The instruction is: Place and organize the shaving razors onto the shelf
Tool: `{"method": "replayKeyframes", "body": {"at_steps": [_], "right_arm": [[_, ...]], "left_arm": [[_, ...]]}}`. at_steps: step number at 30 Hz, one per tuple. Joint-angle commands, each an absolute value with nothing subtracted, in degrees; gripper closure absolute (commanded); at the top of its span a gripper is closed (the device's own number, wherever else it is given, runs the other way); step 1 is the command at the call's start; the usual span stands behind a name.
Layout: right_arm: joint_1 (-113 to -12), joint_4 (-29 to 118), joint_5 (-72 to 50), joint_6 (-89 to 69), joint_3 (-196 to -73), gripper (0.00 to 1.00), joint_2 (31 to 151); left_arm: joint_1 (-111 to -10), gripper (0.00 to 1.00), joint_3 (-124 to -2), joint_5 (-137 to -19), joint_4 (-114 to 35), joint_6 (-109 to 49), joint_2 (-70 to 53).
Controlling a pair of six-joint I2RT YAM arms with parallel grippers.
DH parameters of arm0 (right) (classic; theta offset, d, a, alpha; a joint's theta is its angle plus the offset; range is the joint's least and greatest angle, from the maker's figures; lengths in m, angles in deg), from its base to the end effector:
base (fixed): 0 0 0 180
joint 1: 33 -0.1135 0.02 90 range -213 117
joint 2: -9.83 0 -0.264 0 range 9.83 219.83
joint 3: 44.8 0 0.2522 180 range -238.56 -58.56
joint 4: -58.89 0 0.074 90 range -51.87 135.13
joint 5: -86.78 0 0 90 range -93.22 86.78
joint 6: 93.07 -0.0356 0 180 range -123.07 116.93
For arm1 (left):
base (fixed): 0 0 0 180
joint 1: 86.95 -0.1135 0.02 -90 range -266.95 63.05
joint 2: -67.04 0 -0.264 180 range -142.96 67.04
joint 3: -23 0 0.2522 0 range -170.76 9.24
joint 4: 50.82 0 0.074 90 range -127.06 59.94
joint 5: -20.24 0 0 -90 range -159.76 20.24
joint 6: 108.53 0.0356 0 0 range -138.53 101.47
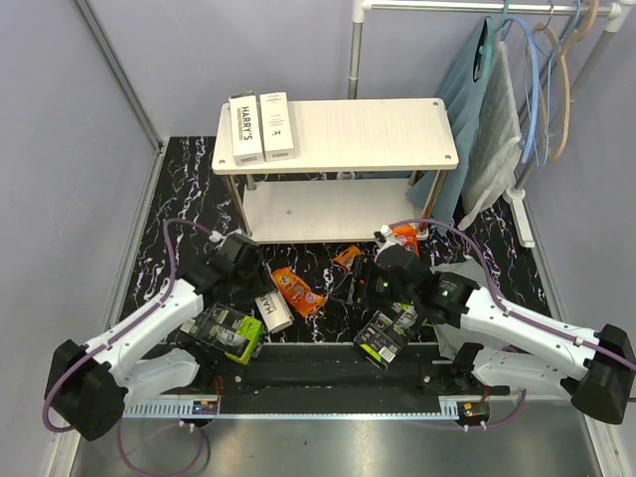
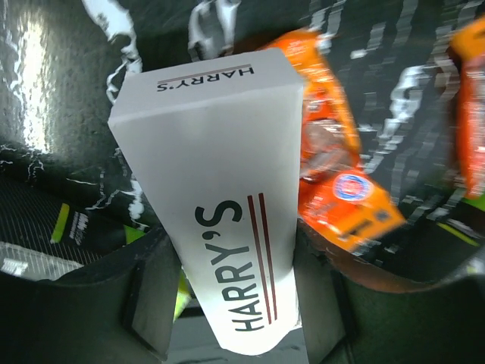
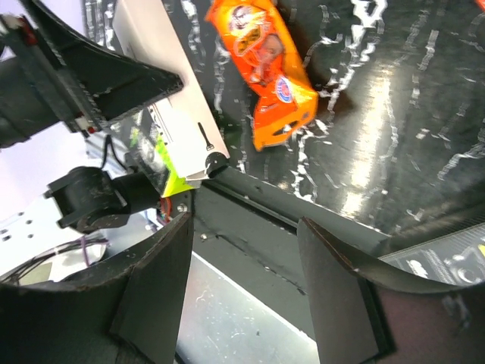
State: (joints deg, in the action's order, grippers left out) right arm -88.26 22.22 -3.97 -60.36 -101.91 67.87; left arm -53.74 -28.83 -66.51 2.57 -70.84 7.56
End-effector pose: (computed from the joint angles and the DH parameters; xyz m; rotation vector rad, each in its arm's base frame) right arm 0.1246 0.1804 0.2665 0.0356 2.4551 1.0138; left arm 0.1592 -0.1018 0.2115 -0.4679 2.6616 -0.4175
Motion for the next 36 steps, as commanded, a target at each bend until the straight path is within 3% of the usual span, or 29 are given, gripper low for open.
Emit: {"method": "replayKeyframes", "body": {"at_steps": [1,9,20,36], "right_arm": [[-89.5,29.2,-5.9,-61.0,-101.7,0.33,69.1],[-93.7,41.2,-9.1,-60.0,-102.2,0.31,74.4],[-98.8,49.8,-9.3,-59.4,-106.4,0.13,85.1],[-99.0,49.9,-8.0,-59.0,-106.1,0.14,87.4]], "left_arm": [[-53.8,0.50,-34.2,-67.9,5.1,-69.9,10.5],[-53.8,0.50,-36.7,-71.2,5.6,-70.7,14.5],[-53.7,0.50,-38.5,-73.4,5.7,-70.5,16.2],[-53.7,0.52,-36.4,-77.8,2.1,-70.5,17.7]]}}
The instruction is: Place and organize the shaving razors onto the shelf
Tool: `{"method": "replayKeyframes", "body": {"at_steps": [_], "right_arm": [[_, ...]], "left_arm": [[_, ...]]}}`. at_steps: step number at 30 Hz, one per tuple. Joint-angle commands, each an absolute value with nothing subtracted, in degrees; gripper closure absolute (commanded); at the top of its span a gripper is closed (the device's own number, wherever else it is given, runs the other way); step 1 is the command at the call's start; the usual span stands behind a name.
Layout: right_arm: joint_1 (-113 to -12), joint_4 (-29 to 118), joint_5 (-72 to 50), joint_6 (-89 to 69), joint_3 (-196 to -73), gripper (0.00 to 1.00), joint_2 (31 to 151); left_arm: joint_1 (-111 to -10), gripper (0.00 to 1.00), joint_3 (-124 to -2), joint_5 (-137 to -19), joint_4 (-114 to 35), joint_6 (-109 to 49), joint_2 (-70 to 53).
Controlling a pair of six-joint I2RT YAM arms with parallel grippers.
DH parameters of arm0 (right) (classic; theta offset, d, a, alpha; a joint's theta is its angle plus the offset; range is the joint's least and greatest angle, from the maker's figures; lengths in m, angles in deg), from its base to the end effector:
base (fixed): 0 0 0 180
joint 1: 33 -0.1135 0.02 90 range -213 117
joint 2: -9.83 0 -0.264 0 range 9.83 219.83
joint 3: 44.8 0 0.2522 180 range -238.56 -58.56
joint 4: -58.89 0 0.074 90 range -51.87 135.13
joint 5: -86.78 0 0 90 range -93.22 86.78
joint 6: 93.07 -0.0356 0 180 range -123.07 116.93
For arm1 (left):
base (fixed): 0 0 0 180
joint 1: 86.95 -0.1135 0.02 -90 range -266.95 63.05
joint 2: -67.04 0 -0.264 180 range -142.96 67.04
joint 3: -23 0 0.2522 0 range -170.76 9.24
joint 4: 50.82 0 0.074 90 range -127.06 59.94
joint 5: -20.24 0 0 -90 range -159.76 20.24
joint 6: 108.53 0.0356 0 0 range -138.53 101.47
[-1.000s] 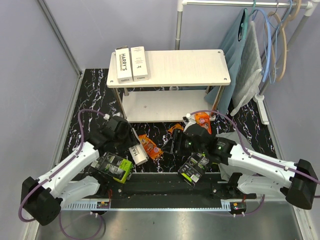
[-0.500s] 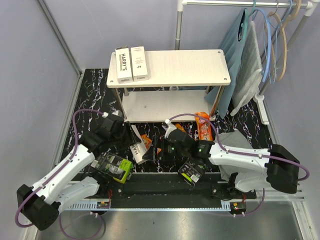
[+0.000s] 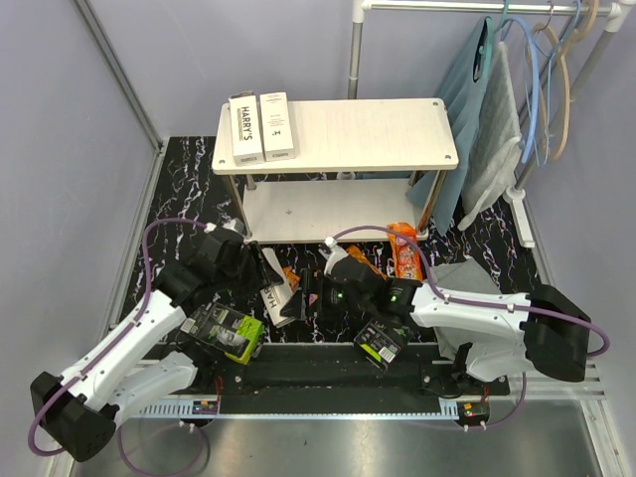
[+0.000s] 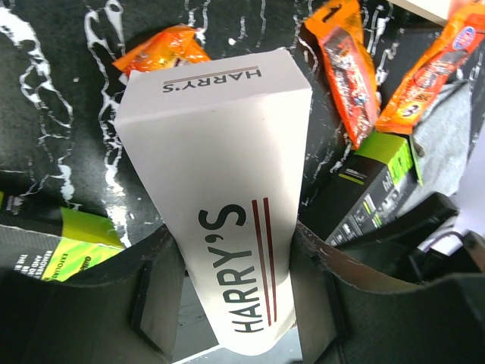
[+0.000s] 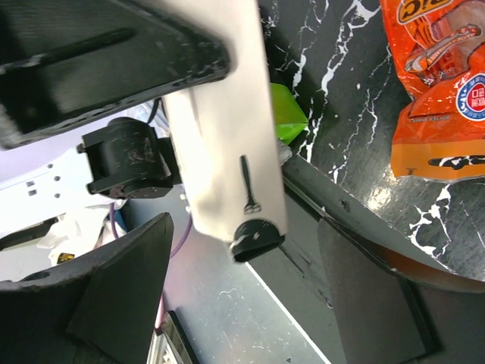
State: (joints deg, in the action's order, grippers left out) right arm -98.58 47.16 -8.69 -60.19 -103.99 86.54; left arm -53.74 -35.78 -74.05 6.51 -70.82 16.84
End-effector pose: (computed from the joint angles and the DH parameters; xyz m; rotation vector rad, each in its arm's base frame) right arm 0.1190 0.2703 0.2410 -0.2442 2.3896 1.2900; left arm 0.1429 -0.0968 0.2716 -0.3897 2.5372 -0.7263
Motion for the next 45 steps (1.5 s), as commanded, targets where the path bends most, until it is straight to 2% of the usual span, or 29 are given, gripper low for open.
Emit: {"method": "replayKeyframes", "body": {"at_steps": [1,10,13,14,16,17,21,24,28,29,34,37,45], "right_arm": [[-99.1,49.9,-8.0,-59.0,-106.0,0.14,87.4],[-99.1,52.7,-7.4,-59.1,-105.1,0.22,88.4],[-99.1,53.0,-7.9,-59.1,-105.0,0.32,88.7],[-99.1,53.0,-8.0,-59.1,-104.9,0.40,88.6],[-99.1,53.1,-8.2,-59.1,-104.9,0.46,88.8],[-99.1,53.0,-8.3,-59.1,-104.8,0.53,88.8],[-99.1,53.0,-8.4,-59.1,-104.4,0.72,88.5],[-99.1,53.0,-8.4,-59.1,-104.3,0.80,88.3],[-99.1,53.0,-8.5,-59.1,-104.2,0.82,87.9],[-99.2,53.0,-8.4,-59.1,-104.1,0.82,87.7],[-99.1,53.0,-8.3,-59.1,-103.9,0.83,86.8],[-99.1,53.0,-7.9,-59.1,-103.4,0.84,86.2],[-99.1,52.3,-7.3,-59.1,-102.8,0.83,84.8]], "left_arm": [[-53.7,0.52,-36.3,-78.2,1.8,-70.4,17.8],[-53.8,0.52,-35.1,-81.8,-1.2,-69.9,17.1],[-53.8,0.52,-34.7,-81.8,-1.4,-69.9,17.3],[-53.7,0.52,-34.6,-81.9,-1.4,-69.8,17.2],[-53.8,0.50,-34.4,-81.8,-1.4,-69.9,17.3],[-53.8,0.50,-34.3,-81.8,-1.4,-69.9,17.4],[-53.8,0.46,-34.0,-81.4,-1.3,-70.0,17.6],[-53.8,0.42,-33.7,-81.4,-1.4,-70.0,17.6],[-53.8,0.34,-33.6,-81.3,-1.3,-69.9,18.0],[-53.8,0.27,-33.6,-81.2,-1.4,-69.8,18.2],[-53.7,0.14,-34.2,-79.6,0.8,-68.7,18.4],[-53.7,0.01,-35.5,-76.4,4.2,-67.4,18.6],[-53.8,0.01,-38.5,-64.8,13.2,-65.6,22.1]]}}
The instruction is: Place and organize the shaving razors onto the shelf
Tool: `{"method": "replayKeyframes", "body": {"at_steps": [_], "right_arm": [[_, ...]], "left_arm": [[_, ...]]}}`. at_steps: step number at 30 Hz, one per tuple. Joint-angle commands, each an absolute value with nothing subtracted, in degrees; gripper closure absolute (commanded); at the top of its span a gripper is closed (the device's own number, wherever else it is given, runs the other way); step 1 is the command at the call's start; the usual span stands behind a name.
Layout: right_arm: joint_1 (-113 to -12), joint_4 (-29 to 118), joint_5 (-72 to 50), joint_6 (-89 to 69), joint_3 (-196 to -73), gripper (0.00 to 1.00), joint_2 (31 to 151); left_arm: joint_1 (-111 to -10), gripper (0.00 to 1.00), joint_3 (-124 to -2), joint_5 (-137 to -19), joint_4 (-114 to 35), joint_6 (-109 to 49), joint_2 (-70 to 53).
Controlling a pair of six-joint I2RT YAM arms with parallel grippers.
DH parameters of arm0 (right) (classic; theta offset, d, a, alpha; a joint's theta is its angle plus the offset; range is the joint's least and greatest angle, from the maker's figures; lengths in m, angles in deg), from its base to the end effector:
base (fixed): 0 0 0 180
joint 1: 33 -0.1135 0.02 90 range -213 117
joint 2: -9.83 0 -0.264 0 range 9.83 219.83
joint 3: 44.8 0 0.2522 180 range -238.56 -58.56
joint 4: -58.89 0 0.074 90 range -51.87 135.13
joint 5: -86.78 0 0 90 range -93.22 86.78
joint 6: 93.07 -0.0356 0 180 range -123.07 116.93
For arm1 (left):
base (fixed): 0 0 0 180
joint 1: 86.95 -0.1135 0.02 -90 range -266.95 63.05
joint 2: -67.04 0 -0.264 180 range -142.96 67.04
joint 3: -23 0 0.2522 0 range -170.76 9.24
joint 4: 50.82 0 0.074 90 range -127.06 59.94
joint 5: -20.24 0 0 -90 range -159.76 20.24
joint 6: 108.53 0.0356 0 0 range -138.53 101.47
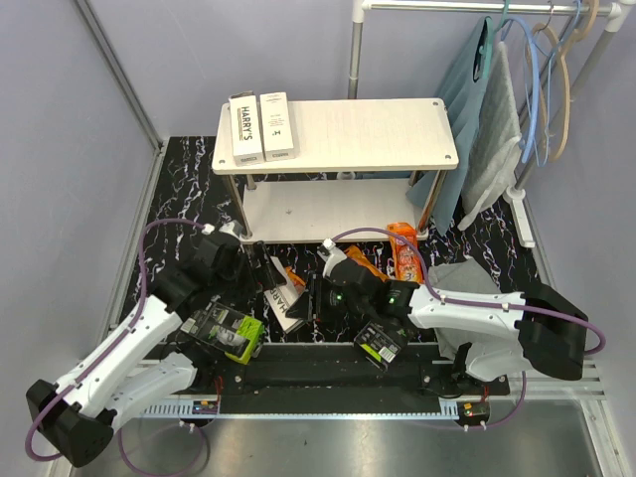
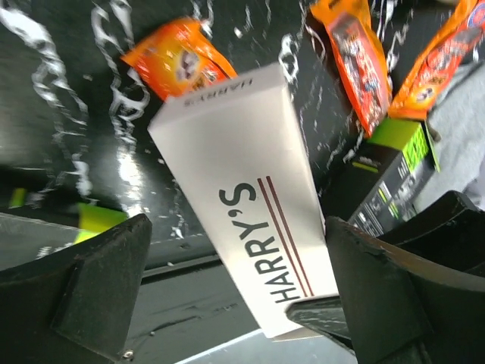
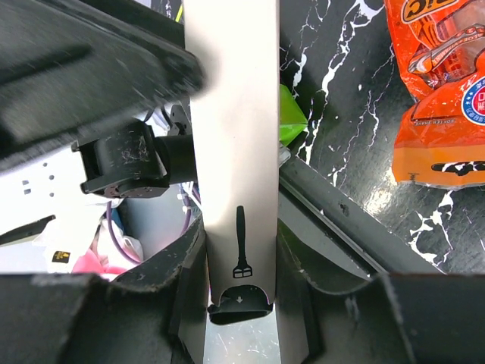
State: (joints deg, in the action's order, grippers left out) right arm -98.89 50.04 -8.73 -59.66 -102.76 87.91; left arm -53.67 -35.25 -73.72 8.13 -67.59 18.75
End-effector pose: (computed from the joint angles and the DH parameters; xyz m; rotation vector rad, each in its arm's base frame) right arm 0.1186 0.2734 0.2320 -0.2619 2.3821 1.2932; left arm 0.1363 -0.0924 0.2716 -0.3185 2.5393 -0.6966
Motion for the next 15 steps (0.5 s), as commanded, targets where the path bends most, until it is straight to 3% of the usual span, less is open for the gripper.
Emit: {"method": "replayKeyframes", "body": {"at_steps": [1,15], "right_arm": [[-99.1,52.3,-7.3,-59.1,-102.8,0.83,84.5],[-99.1,48.3,-6.4,-58.7,-104.1,0.84,82.1]], "left_arm": [[-53.7,0.01,-38.7,-63.9,14.4,-65.9,22.9],[-53.8,0.01,-41.0,-48.4,25.7,-67.7,32.6]]}}
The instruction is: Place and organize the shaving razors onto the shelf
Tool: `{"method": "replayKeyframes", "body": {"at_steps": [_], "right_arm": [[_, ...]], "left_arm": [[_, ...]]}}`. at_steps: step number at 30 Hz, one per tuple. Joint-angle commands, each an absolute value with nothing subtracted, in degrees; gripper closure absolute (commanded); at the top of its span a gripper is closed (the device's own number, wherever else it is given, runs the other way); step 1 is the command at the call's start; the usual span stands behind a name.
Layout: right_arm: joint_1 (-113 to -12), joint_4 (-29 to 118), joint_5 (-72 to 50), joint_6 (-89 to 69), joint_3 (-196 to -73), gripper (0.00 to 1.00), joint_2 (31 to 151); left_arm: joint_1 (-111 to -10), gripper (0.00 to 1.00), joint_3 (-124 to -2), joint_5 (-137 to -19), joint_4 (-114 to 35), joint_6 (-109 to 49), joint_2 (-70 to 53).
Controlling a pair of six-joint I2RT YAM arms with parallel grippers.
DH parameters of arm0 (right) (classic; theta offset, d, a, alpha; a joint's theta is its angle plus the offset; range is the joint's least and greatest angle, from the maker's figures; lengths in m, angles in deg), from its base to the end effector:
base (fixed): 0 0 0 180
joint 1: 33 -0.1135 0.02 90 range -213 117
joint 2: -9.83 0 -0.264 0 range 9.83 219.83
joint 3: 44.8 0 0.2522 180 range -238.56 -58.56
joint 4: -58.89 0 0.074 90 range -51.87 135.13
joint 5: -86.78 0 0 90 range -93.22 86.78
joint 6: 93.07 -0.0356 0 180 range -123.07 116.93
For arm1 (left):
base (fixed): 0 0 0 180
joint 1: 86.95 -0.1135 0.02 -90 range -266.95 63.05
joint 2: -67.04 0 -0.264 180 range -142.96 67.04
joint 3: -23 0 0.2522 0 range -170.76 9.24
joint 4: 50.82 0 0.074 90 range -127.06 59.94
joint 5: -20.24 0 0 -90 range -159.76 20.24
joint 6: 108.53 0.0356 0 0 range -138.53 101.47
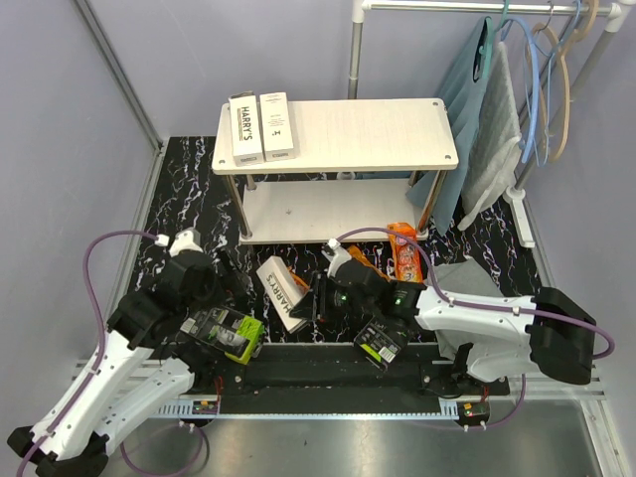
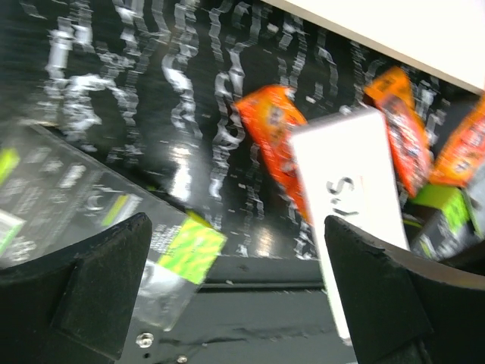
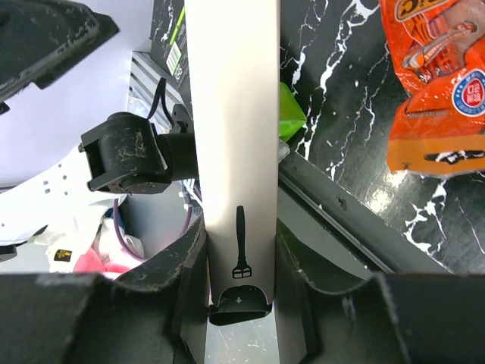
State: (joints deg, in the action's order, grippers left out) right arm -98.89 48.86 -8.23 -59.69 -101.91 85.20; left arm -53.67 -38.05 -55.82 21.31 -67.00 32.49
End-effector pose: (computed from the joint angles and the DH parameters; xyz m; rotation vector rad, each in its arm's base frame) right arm 0.1153 0.2653 0.2380 -0.2543 2.3674 1.2968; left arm 0.0918 -0.0500 0.2982 -0.4309 2.3364 -0.4139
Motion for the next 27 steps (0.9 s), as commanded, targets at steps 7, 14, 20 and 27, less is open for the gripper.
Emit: {"method": "replayKeyframes", "body": {"at_steps": [7,14,20,27], "right_arm": [[-99.2,40.1,-6.0,-55.8,-111.5,0.84,81.5],[-99.1,36.7,-5.1,-54.1,-115.0,0.84,80.9],[-99.1,32.8,-3.6,-53.4,-121.0,0.84,79.5],[-99.0,24.5,-1.8,-47.3,-136.4,0.83,82.0]], "left_arm": [[-53.8,0.01,-41.3,-46.8,28.1,-68.5,31.4],[-53.8,0.01,-41.9,-45.6,29.5,-68.3,30.8],[-53.7,0.01,-41.5,-44.6,30.3,-68.5,31.0],[-53.8,0.01,-39.7,-46.3,29.9,-68.5,31.0]]}}
